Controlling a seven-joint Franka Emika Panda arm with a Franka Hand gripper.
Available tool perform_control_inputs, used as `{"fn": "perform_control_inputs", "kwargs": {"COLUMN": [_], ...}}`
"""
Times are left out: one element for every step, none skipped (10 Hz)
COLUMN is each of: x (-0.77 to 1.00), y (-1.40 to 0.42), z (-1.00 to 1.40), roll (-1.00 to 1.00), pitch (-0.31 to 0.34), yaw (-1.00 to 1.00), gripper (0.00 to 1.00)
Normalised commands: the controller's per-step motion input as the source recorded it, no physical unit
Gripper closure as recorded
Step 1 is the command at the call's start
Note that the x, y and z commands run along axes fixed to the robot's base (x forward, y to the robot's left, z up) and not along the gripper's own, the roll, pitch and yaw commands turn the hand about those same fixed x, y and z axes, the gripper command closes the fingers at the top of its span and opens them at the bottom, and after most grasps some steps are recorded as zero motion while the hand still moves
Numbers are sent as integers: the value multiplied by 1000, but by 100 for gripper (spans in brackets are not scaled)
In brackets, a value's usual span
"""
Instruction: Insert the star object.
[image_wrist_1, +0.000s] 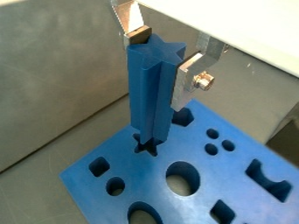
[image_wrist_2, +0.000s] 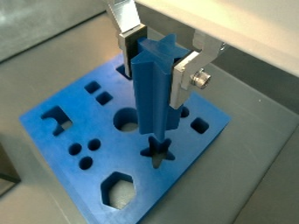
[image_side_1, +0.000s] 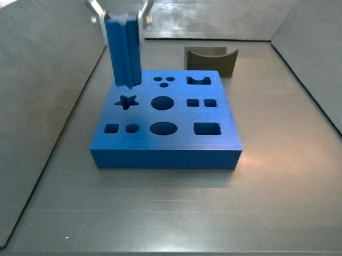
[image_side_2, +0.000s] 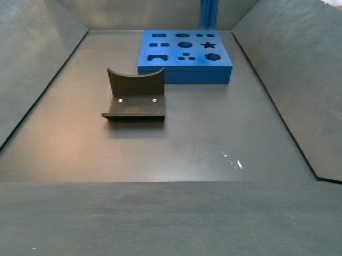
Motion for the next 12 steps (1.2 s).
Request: {"fn": "perform_control_inputs", "kwargs": {"x": [0,0,-6,-26,-57,-3,-11,-77,-126,-237,-249,-249], "y": [169,137,80,29,0,54,83,60,3,49,60,17], "z": [-1000,-914,-897,-909,-880,-789,-717,-777,-814,-769,-771,-763], "roll": [0,0,0,0,4,90,131,151,90,27,17,0], "pitch": [-113,-87,-99,-106,-94,-16,0,-9,-50,-60,-54,-63], "yaw": [77,40,20,23,0,-146,-166,-169,-597,-951,-940,-923], "gripper": [100,100,100,100,100,100,100,100,100,100,100,100]}}
